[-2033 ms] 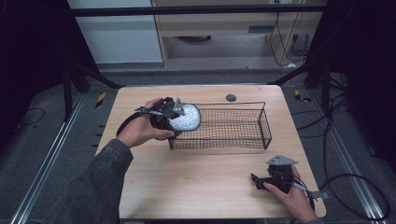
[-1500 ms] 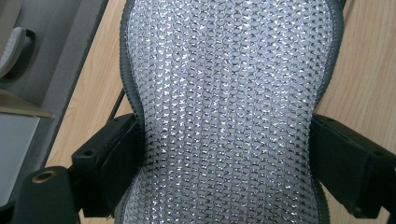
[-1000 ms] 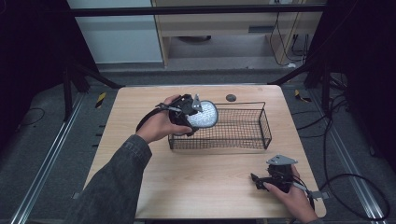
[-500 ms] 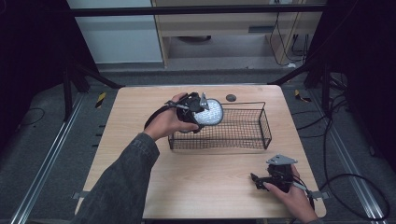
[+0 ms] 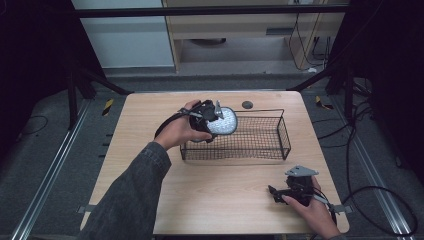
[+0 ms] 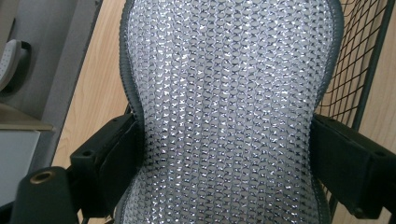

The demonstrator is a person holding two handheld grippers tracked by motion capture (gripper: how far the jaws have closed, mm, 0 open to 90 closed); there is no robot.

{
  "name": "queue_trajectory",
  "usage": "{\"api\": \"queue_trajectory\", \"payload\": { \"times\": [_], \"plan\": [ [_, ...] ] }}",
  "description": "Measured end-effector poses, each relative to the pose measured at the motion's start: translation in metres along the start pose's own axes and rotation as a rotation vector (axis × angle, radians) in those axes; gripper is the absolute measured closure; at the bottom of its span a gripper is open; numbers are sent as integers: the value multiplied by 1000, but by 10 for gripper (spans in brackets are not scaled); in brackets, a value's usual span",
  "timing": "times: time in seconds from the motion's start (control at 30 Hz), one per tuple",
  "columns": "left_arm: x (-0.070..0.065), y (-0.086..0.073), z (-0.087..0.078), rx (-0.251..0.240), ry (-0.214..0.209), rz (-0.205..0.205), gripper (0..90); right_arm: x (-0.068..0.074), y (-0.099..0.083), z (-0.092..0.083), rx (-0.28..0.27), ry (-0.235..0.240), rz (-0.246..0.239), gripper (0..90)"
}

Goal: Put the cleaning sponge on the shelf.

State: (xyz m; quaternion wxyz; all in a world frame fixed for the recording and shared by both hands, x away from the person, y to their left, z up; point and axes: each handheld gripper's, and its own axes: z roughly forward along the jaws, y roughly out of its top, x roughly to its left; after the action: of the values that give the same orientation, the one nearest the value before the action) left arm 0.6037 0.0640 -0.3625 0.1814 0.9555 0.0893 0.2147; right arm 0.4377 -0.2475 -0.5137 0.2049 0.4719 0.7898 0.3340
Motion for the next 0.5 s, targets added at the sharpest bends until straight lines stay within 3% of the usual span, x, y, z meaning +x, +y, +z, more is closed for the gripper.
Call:
{"api": "queue_trajectory", "payload": {
  "times": [0.5],
  "plan": [
    [-2,-6,19,36,-16,-5,111,0,0,0,-1,0,-4,3]
  ]
}}
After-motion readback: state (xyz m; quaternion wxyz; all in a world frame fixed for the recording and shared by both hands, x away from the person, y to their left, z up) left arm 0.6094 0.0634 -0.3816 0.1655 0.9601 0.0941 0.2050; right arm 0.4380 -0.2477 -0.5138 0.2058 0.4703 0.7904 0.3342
